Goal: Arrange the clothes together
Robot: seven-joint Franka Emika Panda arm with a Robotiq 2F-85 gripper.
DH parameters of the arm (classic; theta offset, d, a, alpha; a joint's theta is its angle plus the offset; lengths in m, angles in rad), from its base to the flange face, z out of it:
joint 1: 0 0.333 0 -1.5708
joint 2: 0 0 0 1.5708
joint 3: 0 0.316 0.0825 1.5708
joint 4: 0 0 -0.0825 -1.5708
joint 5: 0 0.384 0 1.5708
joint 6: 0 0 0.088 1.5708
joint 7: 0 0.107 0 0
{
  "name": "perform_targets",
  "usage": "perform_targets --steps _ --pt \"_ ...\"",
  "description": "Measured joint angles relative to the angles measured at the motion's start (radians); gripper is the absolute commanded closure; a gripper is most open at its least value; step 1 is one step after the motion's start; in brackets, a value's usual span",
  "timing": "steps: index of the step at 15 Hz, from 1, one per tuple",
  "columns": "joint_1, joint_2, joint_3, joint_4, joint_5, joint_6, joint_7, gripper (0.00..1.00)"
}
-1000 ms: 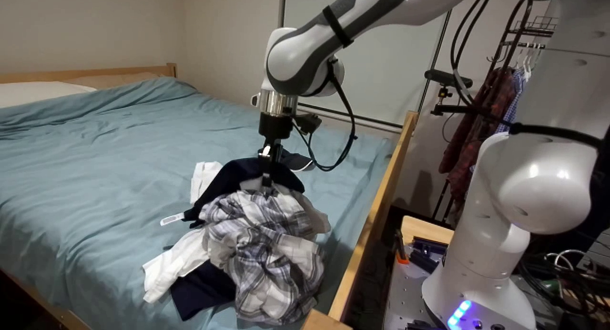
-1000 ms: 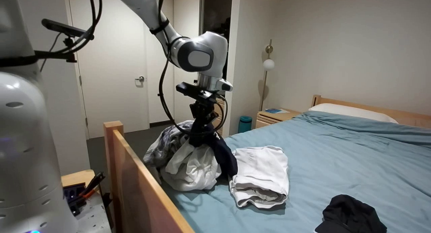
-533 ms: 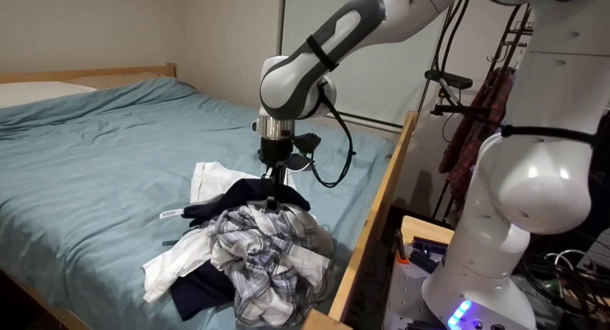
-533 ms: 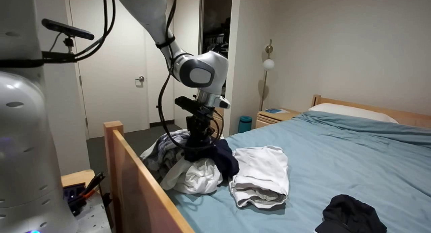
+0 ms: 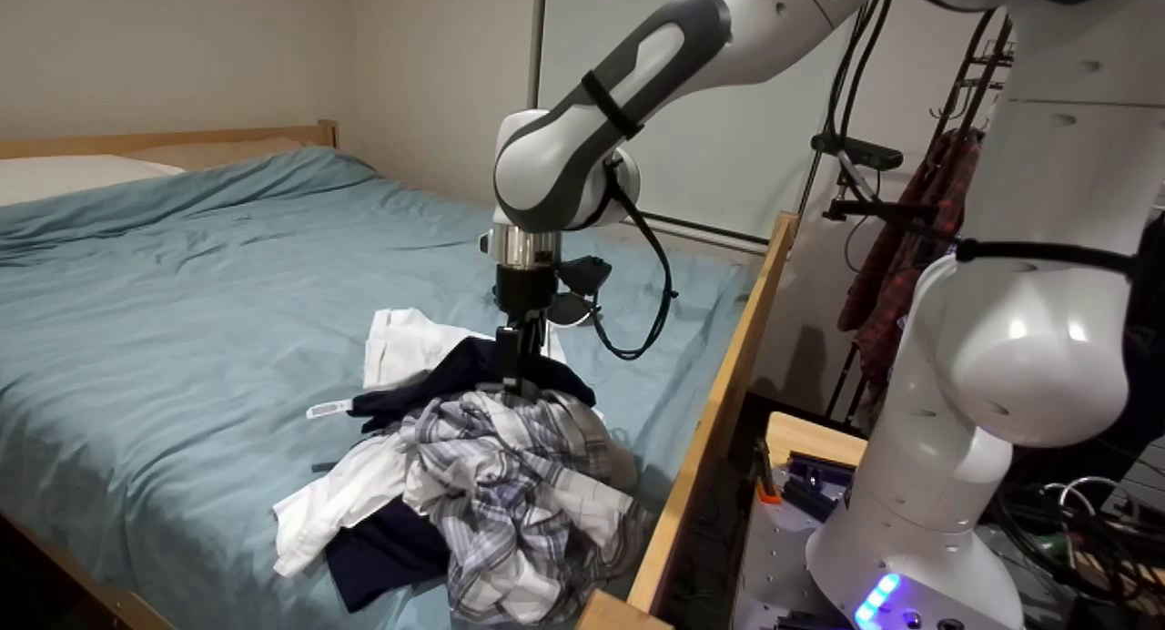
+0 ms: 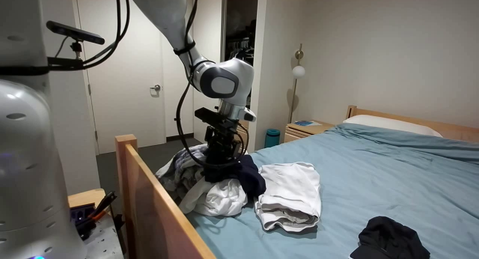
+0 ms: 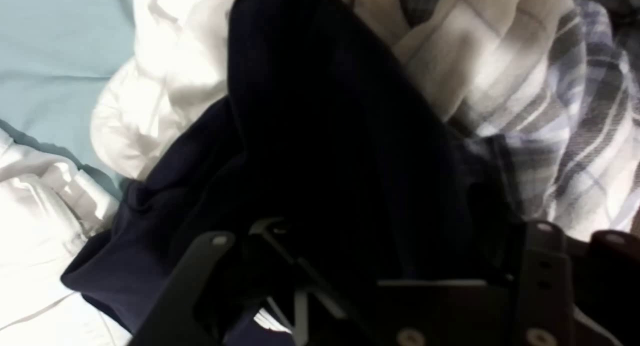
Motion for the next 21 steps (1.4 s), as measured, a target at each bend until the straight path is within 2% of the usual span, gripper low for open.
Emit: perform_targets --steps 3,4,5,14,18,21 --pt "-0.003 -0.030 -0.003 0.000 0.003 0.017 0.000 0.00" --pt "-0.003 -0.040 -0.005 0.000 0.004 0.029 0.000 0.10" --pt "-0.004 -0.045 -0.008 -0.001 0.004 0.044 0.000 0.27" --pt "-0.004 -0.006 -0.020 -0.002 0.004 0.103 -0.002 0.87" --pt "-0.006 0.002 -0.020 -0.001 0.004 0.109 -0.002 0.97" --pt "-0.018 -0.014 -0.025 0.008 0.004 0.120 0.003 0.93"
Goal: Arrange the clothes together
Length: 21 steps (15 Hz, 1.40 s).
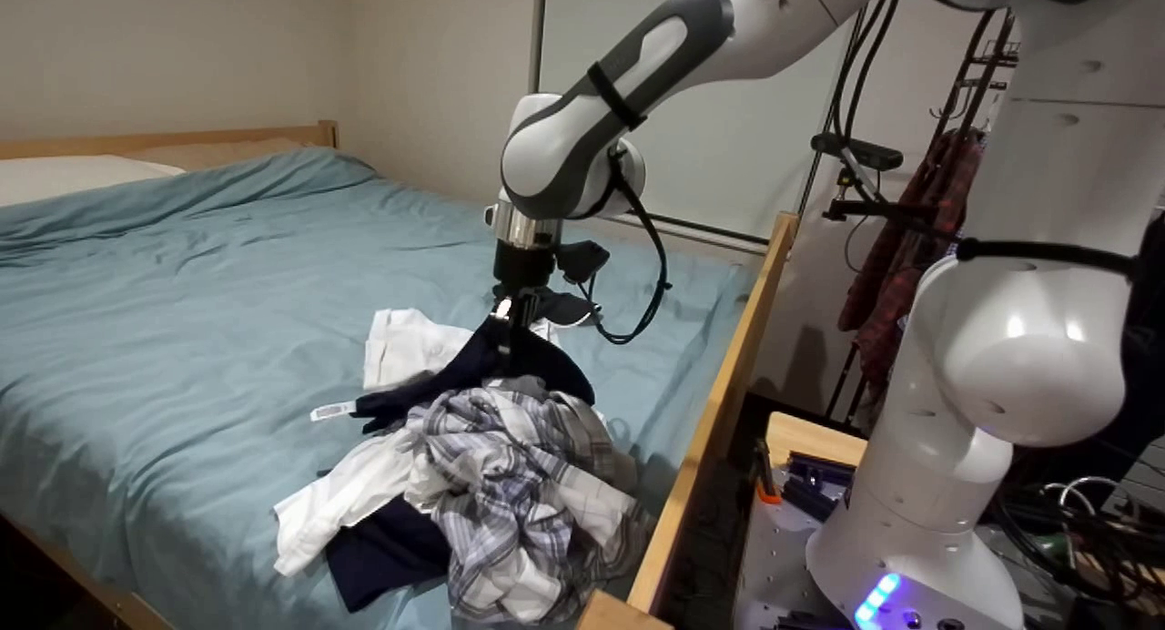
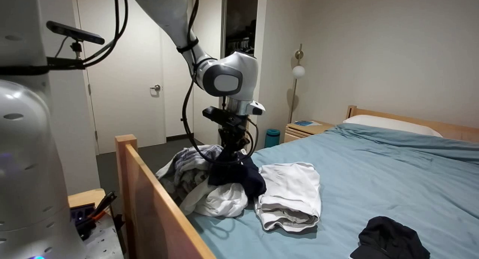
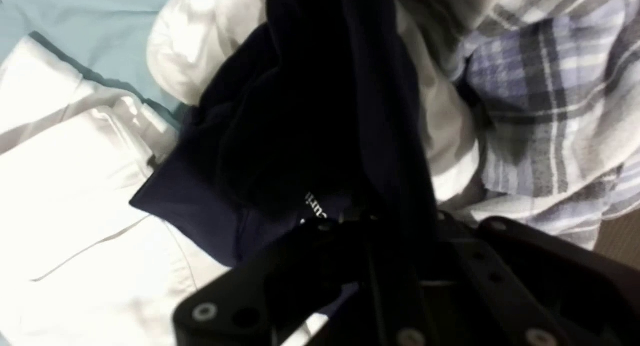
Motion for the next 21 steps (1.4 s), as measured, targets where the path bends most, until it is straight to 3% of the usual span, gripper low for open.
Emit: perform_targets --steps 4,9,16,21 --pt "-0.024 -0.057 -0.029 0.054 -0.008 -0.002 0.039 0.93" --pt "-0.041 -0.066 -0.062 0.229 -0.072 -0.016 0.145 0.93" --pt "-0.043 0.048 -0.065 0.569 -0.240 -0.086 0.334 0.93" --pt "-0.044 0.129 -0.097 0.704 -0.388 -0.097 0.481 0.93"
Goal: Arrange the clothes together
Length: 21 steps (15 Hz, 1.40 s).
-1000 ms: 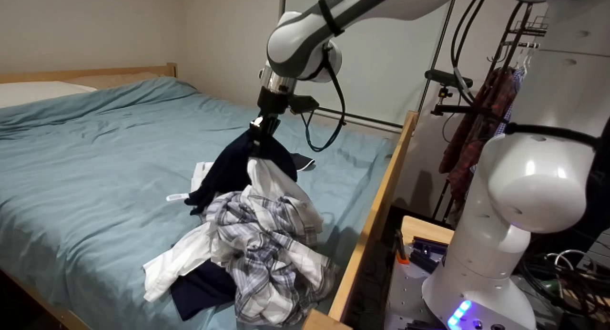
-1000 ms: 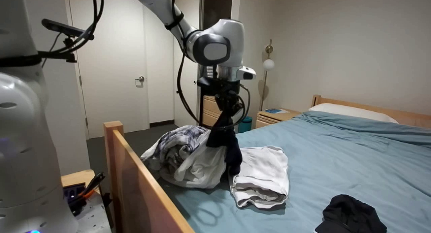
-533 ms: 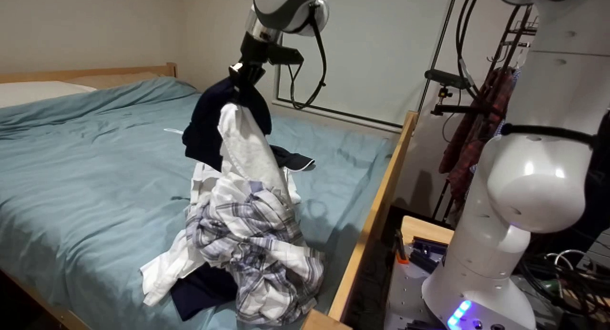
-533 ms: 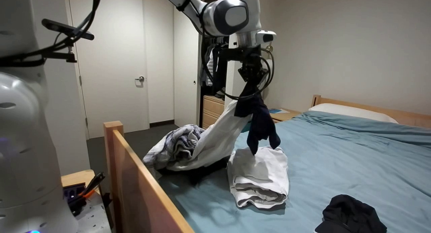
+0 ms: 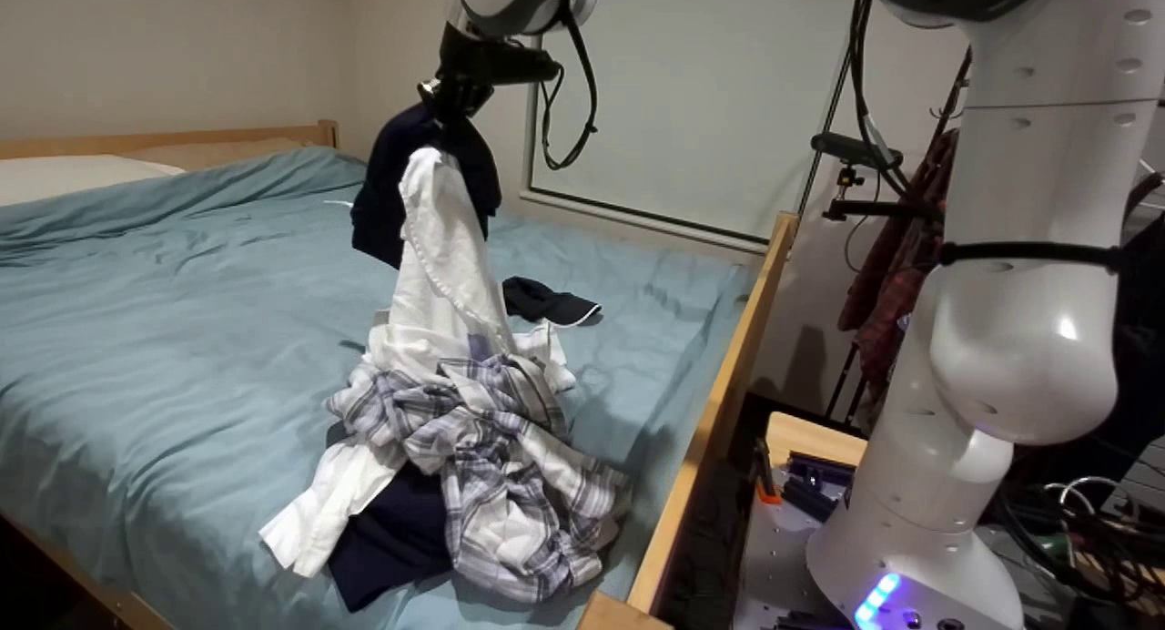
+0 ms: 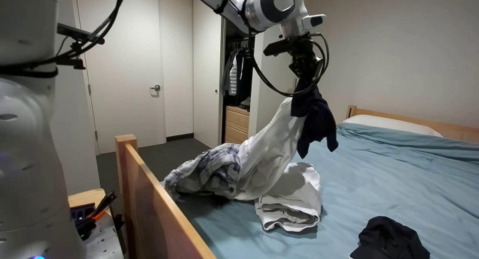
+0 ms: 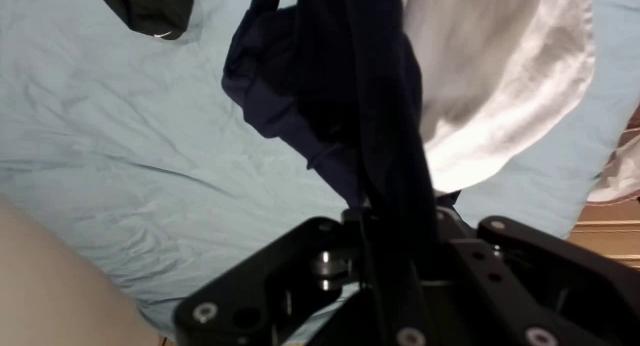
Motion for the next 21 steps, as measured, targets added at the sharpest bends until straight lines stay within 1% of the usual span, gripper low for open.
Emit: perform_targets --steps 2,4,6,8,11,14,15,16,18,21 --pt "0.001 0.019 -0.014 -0.001 -0.075 0.001 0.048 0.93" --pt "0.007 0.035 -0.023 -0.029 -0.162 0.006 0.099 0.93" --pt "0.013 0.043 -0.026 -0.095 -0.213 0.021 0.128 0.93" --pt "0.022 0.050 -0.026 -0.185 -0.247 0.043 0.153 0.93" --pt "0.041 0.065 -0.010 -0.326 -0.251 0.069 0.164 0.93" --pt "0.056 0.086 0.062 -0.449 -0.148 0.108 0.113 0.93" --pt "0.064 0.095 0.091 -0.474 -0.104 0.114 0.088 0.66" --pt "0.072 0.103 0.119 -0.492 -0.063 0.114 0.059 0.65" --pt "0.086 0.122 0.163 -0.509 0.005 0.108 0.012 0.53" --pt "0.087 0.135 0.200 -0.510 0.107 0.091 -0.066 0.34"
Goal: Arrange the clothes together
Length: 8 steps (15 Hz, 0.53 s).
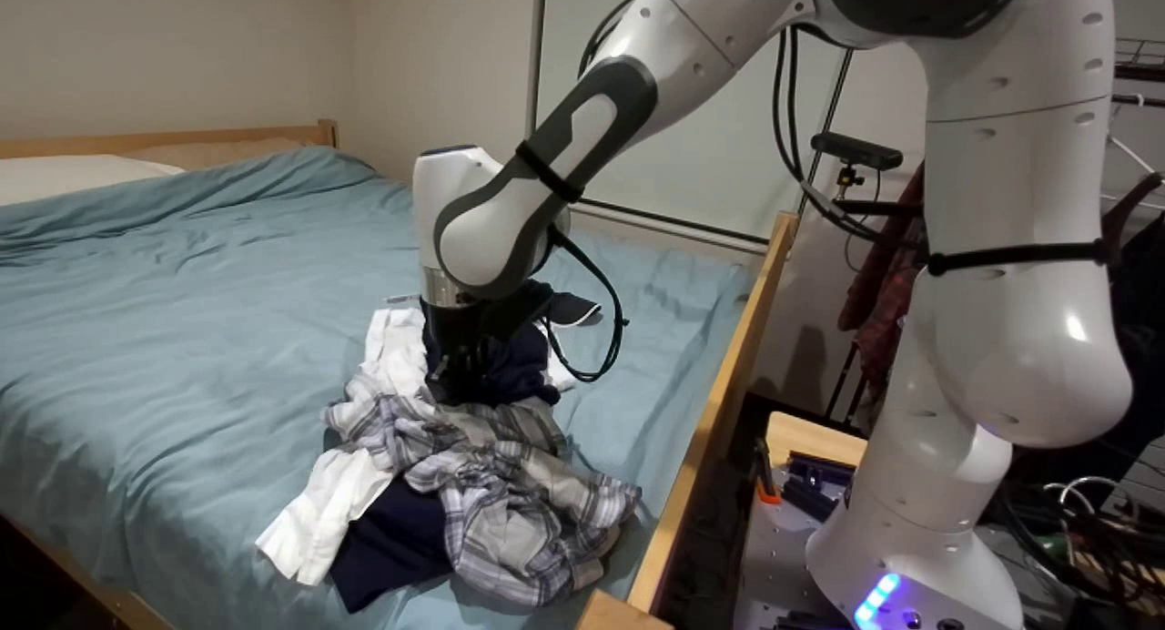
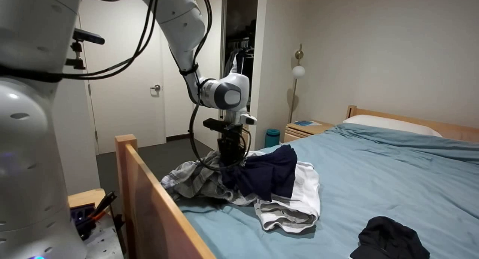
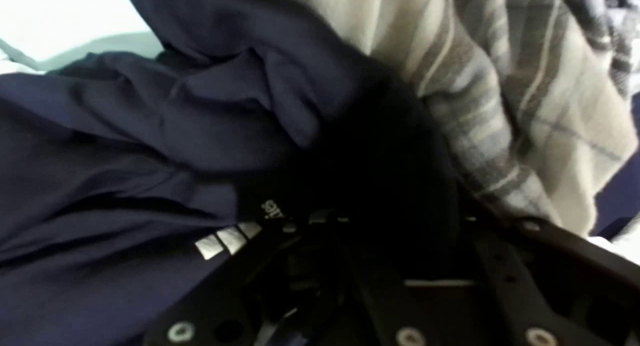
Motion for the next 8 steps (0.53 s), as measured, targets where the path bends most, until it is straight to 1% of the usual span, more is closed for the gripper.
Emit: perform_targets --steps 5,6,8 --pt "-0.015 -0.021 0.015 0.000 0.140 -0.029 -0.128 0.03" --pt "-0.020 -0.034 0.017 0.000 0.163 -0.032 -0.156 0.01" --pt "-0.030 -0.074 0.025 0.001 0.218 -0.047 -0.219 0.00"
